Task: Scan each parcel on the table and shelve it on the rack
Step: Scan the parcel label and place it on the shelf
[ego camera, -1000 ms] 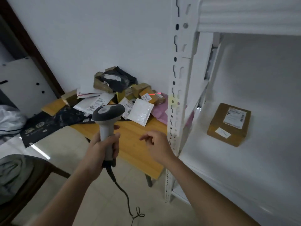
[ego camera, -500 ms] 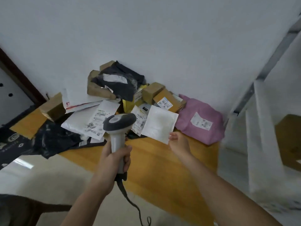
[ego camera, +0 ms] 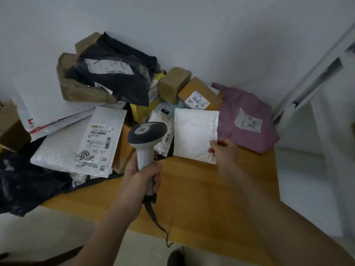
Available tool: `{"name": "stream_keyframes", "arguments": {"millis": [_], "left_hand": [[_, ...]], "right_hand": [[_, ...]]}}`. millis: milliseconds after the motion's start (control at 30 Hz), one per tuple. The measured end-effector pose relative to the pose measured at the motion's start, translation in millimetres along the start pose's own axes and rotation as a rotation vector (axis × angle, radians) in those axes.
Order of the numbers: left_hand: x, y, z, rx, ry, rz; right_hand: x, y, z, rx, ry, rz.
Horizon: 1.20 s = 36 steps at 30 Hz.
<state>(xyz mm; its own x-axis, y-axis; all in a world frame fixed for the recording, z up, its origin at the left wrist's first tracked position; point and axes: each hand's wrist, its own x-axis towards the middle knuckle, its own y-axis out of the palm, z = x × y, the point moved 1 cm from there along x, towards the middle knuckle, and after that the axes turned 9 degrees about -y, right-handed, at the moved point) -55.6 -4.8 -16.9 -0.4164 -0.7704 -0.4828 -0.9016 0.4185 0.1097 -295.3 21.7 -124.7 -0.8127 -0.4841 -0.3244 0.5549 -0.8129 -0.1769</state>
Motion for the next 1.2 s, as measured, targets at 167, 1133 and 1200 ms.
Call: {"name": "stream_keyframes", "arguments": {"millis": [167, 1133, 1200], "left_hand": [[-7, 10, -16, -0.04, 0.001, -0.004], [-60, 30, -1, 0.022, -0.023, -0.057], [-71, 36, 2, 0.016, -0.012, -0.056]], "right_hand": [[-40, -31, 21, -0.46, -0.665, -0.122], [-31, -66, -19, -1.13, -0.116, 0.692], [-32, -68, -7, -1.324, -0.286, 0.732]]}}
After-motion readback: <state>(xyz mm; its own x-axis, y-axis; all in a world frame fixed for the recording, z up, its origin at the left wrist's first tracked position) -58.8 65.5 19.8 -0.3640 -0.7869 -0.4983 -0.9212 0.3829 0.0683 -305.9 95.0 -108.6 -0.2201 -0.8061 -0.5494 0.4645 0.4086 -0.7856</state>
